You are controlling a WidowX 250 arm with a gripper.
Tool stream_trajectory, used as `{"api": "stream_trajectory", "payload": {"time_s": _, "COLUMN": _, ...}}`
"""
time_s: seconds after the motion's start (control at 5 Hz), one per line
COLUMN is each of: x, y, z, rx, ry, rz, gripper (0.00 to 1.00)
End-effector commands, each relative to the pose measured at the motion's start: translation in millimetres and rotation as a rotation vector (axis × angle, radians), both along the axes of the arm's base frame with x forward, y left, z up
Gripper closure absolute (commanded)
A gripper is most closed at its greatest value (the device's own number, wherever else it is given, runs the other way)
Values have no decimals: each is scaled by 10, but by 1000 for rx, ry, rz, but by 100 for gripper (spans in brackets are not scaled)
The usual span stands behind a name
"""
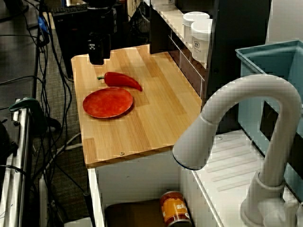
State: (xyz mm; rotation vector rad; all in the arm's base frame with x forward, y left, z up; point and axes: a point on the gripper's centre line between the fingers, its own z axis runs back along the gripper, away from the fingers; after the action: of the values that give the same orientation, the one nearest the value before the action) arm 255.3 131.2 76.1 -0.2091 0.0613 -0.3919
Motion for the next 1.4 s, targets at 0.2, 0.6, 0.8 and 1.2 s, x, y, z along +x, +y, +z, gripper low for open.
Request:
{"api": "stream_trajectory", "payload": {"time_s": 0.2, "x": 54, "y": -107, "z": 153, "rx": 104, "ry": -88, "rz": 11, "gripper": 0}}
{"api": "stream_trajectory", "payload": {"time_s": 0.6, "x": 92, "y": -265, "z": 57, "rx": 147, "ry": -70, "rz": 9, "gripper": 0}}
{"api": "stream_trajectory", "payload": {"time_s": 0.8, "x": 152, "y": -262, "z": 19, "rx": 152, "ry": -84, "rz": 49, "gripper": 0}}
{"api": "stream_trajectory", "payload": {"time_s": 1.2, "x": 244, "y": -260, "z": -42, "rx": 168, "ry": -88, "rz": -4, "gripper": 0}}
